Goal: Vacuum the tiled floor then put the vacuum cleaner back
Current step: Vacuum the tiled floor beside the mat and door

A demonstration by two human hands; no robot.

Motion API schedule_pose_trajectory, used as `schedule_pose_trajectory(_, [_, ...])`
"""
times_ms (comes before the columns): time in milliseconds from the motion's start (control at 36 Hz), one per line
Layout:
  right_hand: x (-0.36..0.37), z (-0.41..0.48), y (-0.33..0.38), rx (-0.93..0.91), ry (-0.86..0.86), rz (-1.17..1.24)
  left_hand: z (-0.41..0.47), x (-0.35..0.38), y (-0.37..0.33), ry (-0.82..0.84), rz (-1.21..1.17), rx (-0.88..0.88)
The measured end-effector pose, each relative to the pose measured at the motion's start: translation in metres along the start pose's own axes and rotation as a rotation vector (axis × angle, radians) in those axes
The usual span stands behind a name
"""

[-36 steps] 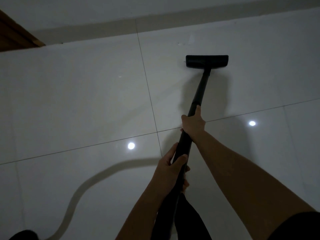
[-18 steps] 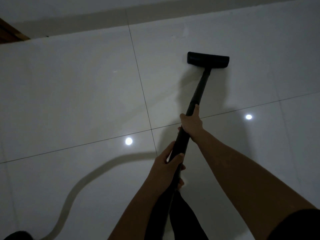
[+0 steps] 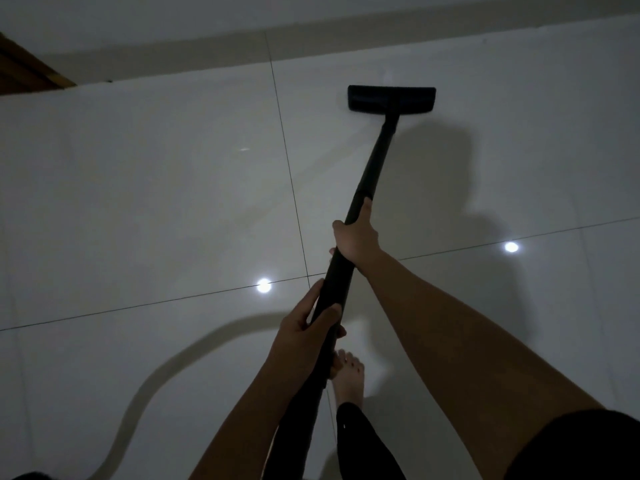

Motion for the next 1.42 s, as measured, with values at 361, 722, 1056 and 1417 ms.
schedule_pose_trajectory(361, [-0.011,0.028,0.042,-0.113,-0.056,-0.134,0.027,0.004,-0.039,0.052,-0.143,0.048])
schedule_pose_trajectory(722, [0.025,0.019,0.058,-0.112,-0.044,-0.163,0.011,-0.018,-0.038,-0.048,-0.136,0.052])
schedule_pose_trajectory(1056, [0.041,-0.020,0.018,-0.115,-0.034,-0.123,-0.031,-0.020,-0.004,-0.068,-0.103,0.025])
schedule_pose_trajectory(1417, [0.088,-0.112,-0.087,-0.080,-0.048,-0.133,-0.137,-0.019,0.093,-0.056,-0.029,0.015])
Point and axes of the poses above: each hand's wrist, its own z-axis towards the middle knuckle, its own x-axis out of the palm, y = z × x, the point moved 3 cm from there along z, towards the middle knuckle, and after that the axes turned 12 degrees about y, right-handed, at the moved point
